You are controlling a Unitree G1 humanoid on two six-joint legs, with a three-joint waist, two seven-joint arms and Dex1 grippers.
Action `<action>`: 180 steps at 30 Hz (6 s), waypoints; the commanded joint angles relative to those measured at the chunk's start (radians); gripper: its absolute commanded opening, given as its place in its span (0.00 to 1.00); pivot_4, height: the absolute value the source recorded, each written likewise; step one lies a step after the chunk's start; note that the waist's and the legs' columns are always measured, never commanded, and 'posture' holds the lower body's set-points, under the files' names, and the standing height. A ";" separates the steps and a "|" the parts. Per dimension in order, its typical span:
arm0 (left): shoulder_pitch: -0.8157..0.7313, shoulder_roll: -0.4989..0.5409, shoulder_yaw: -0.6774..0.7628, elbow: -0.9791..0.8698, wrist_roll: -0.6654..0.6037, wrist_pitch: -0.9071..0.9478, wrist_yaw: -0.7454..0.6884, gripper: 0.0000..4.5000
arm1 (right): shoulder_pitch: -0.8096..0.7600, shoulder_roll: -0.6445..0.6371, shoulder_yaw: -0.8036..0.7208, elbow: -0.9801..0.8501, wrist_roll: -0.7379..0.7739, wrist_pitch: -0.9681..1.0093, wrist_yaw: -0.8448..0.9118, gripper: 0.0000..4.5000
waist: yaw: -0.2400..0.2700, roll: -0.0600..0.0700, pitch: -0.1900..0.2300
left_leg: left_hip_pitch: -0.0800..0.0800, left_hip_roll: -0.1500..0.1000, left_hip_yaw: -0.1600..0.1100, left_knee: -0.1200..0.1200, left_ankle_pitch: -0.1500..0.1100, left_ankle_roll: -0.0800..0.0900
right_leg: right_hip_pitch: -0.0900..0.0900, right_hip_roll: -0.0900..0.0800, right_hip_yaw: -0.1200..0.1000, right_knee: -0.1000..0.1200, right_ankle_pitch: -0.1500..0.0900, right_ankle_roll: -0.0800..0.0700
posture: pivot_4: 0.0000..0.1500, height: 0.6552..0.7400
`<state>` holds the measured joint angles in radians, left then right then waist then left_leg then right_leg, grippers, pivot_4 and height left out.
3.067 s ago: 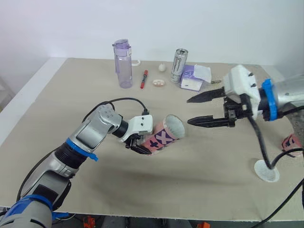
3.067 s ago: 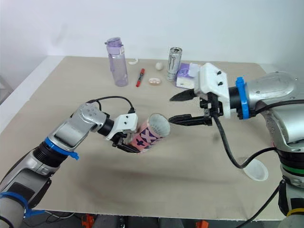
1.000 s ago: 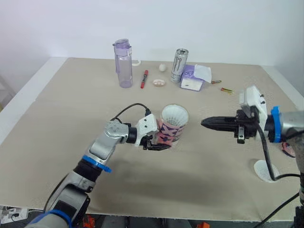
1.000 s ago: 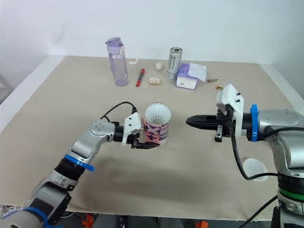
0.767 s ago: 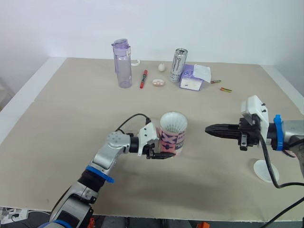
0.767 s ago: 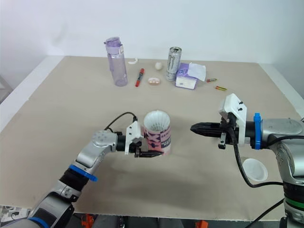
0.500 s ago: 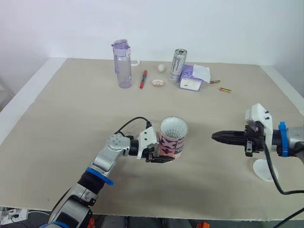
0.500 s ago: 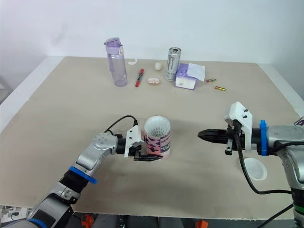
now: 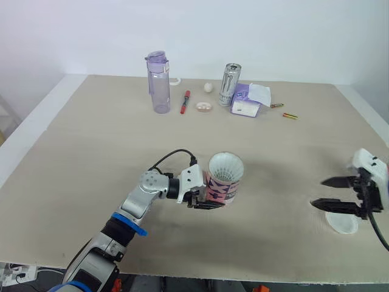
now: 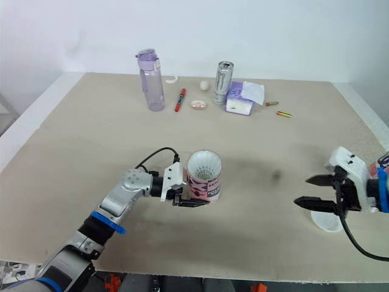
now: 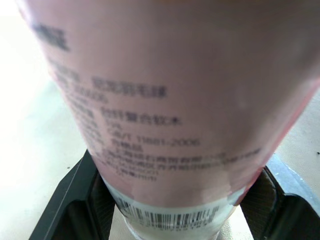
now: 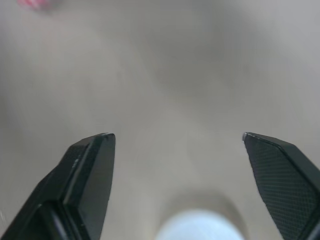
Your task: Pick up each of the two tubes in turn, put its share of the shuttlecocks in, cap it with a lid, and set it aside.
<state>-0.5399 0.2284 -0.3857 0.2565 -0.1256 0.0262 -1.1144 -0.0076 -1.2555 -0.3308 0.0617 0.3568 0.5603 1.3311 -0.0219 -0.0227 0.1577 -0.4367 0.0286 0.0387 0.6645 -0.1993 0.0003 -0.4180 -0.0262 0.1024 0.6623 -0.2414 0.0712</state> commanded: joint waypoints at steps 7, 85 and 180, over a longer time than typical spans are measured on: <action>0.005 0.002 -0.022 0.011 0.028 0.010 0.008 0.65 | -0.133 -0.039 0.108 0.245 -0.121 -0.268 0.067 0.97 | -0.001 0.000 0.000 | 0.001 0.000 0.000 0.001 0.000 0.000 | 0.001 0.000 0.000 0.000 0.000 0.000 | 1.00 1.00; 0.006 0.026 -0.019 0.006 0.031 0.076 0.053 0.65 | -1.122 0.279 0.609 -0.174 0.021 -0.135 0.283 0.02 | -0.018 0.000 0.000 | 0.009 0.000 0.002 -0.011 -0.001 0.001 | 0.009 -0.009 -0.002 -0.014 0.004 -0.007 | 1.00 1.00; 0.007 0.051 0.009 0.001 0.023 0.136 0.083 0.65 | -1.008 0.365 0.525 -0.258 0.159 0.107 0.128 0.17 | -0.021 -0.002 -0.001 | 0.009 0.002 0.000 -0.011 -0.001 0.001 | 0.008 -0.008 -0.004 -0.014 0.006 -0.009 | 1.00 1.00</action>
<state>-0.5360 0.2546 -0.3910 0.2117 -0.1375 0.1372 -1.0650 -1.0128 -0.8763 0.2234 -0.1571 0.5009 0.6411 1.4733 -0.0431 -0.0245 0.1571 -0.4277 0.0305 0.0388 0.6537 -0.2002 0.0011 -0.4098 -0.0345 0.0984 0.6483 -0.2355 0.0626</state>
